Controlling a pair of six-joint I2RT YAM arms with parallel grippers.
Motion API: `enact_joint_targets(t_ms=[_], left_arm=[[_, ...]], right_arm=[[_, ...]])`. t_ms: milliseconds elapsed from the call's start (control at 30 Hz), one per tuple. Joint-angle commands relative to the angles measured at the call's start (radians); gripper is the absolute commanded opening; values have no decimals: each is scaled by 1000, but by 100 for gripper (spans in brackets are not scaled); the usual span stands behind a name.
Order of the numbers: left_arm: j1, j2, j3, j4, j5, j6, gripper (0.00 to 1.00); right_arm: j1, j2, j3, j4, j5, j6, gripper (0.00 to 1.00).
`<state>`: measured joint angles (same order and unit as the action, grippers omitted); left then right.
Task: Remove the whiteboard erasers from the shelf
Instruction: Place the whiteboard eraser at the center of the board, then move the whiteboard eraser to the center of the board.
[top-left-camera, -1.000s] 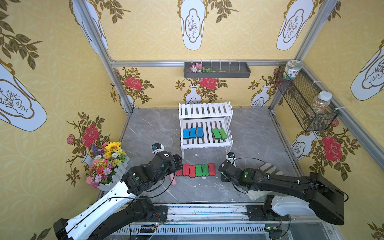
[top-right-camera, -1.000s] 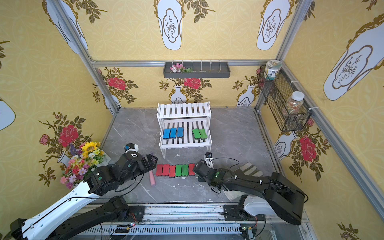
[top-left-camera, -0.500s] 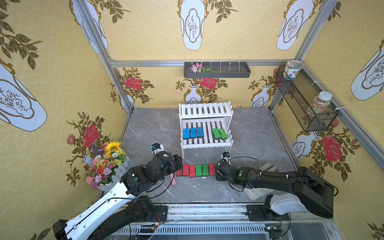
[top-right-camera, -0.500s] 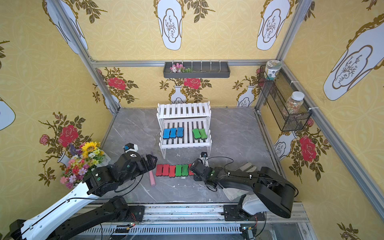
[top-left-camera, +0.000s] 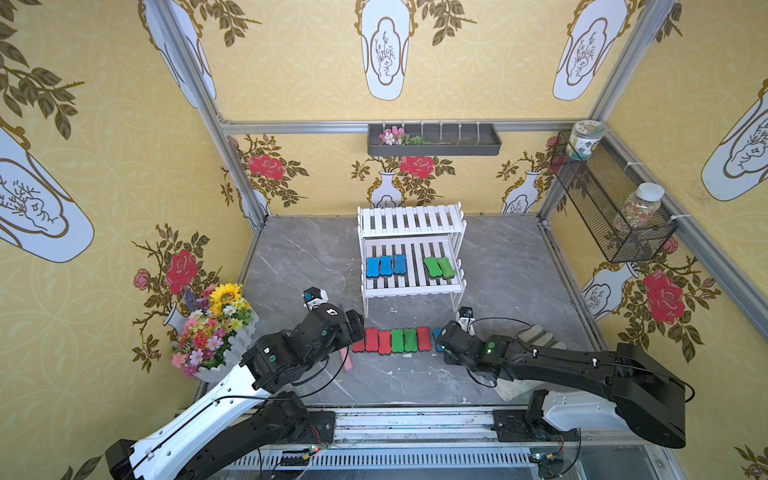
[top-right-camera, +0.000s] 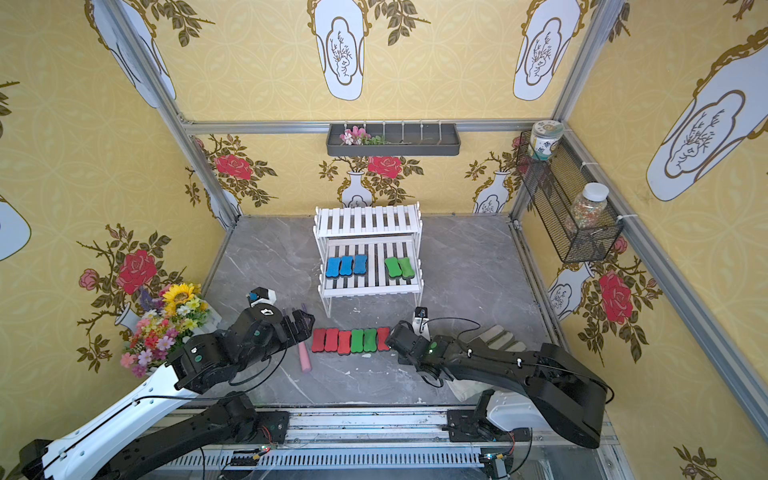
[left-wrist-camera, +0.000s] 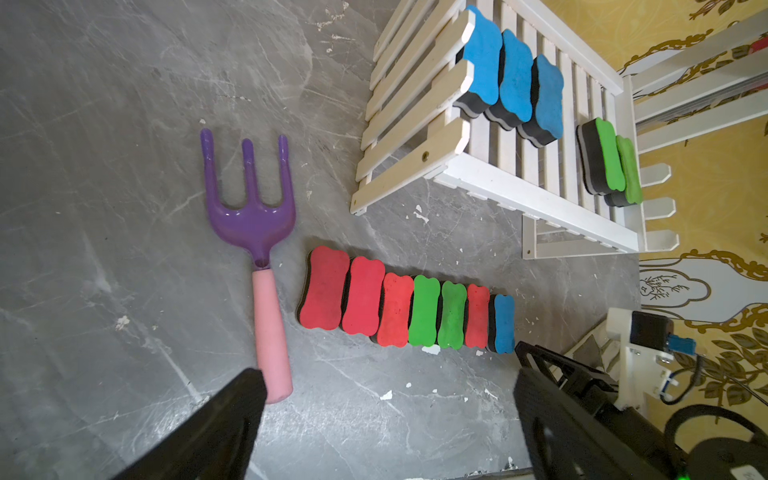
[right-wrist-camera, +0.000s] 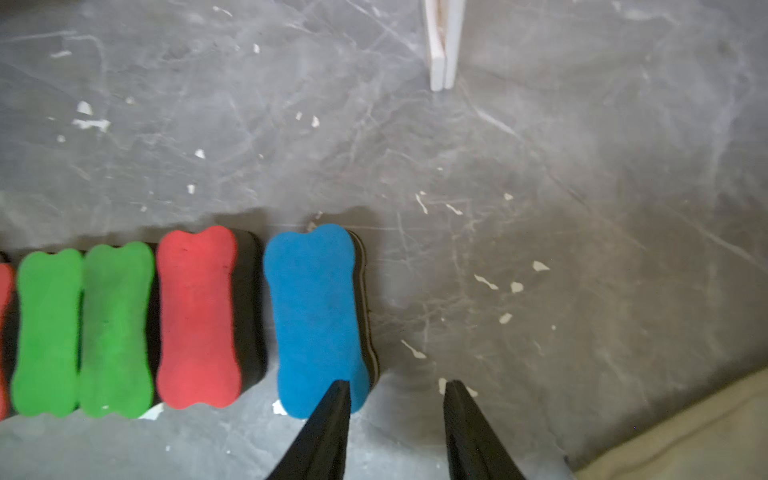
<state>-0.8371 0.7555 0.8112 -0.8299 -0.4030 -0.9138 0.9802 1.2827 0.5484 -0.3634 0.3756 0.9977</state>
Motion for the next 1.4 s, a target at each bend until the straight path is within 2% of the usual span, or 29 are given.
enact_joint_targets(t_ms=[0,267,500,733,1067,1267,1367], left_arm=[[1,2,0,21,7,5,100],[1,4,3,20,13,7,100],[2,5,3,20,17,7,100],[1,11,-1,24,25,9,99],[1,28,-10,51,48,13,100],[2,68,11,109,102,52,99],[-3,131,44,166,133,68,95]], right_arm=[[-15,5,-13,-1,4,28,42],[-86,100,25,84,-48,-54,42],[-100,151,62,123,-61,-99,42],[-123,147,70,104,-41,-108,43],[-150,180,100,152,-83,-153,44],[-150,69,100,93,-33,-139,46],[-151,-6,94,50,-6,-129,46]])
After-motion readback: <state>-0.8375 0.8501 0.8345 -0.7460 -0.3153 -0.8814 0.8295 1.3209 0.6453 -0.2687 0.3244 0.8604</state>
